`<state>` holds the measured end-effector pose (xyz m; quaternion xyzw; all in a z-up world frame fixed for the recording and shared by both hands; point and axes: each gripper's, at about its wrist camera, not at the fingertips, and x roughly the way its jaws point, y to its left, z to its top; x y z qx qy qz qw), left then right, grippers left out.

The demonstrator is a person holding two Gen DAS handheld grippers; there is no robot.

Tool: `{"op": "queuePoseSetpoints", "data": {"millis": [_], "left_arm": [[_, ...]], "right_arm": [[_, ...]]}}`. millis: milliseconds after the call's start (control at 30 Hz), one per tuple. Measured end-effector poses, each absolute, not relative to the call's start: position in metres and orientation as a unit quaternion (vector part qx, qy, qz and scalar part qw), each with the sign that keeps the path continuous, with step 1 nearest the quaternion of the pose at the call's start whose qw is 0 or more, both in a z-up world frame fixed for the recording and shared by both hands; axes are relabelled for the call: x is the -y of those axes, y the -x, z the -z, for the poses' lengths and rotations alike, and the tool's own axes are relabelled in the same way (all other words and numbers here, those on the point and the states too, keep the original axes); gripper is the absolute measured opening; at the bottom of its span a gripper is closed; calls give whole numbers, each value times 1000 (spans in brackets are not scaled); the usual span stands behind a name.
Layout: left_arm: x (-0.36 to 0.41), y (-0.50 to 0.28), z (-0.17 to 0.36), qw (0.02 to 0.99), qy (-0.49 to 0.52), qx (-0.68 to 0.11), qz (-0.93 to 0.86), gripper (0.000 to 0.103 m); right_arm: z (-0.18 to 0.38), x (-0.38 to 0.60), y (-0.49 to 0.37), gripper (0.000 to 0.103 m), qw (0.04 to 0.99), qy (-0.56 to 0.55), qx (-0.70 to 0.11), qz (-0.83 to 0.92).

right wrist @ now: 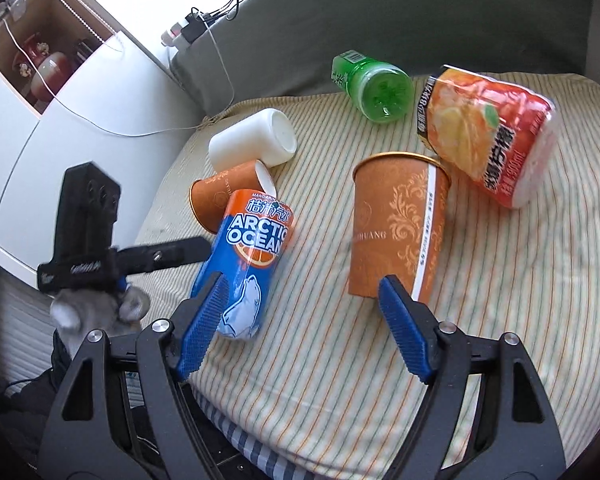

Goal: Flip cup upright
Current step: 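Grasp the lying blue cup around its body with the left tool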

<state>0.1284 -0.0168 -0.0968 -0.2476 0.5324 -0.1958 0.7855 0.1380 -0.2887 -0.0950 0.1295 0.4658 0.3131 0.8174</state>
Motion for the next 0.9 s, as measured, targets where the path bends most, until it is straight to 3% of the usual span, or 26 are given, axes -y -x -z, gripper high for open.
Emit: {"op": "queuePoseSetpoints", "data": {"millis": [133,333,467,900], "left_arm": [[23,-138,98,788,233,-538,190,82],[27,-148,106,778,230,-554,186,73],[29,-153,112,771,230,-563,188,60],[32,-147,101,792,218,-537,192,59]], "right_arm": [[90,293,-131,80,825,-131,-449,-318],[76,297,-116,80,836,-129,-425,-322],[70,300,-107,80,843,-126,-413,-320],[77,318,-102,80,856,-135,-407,-288]]}}
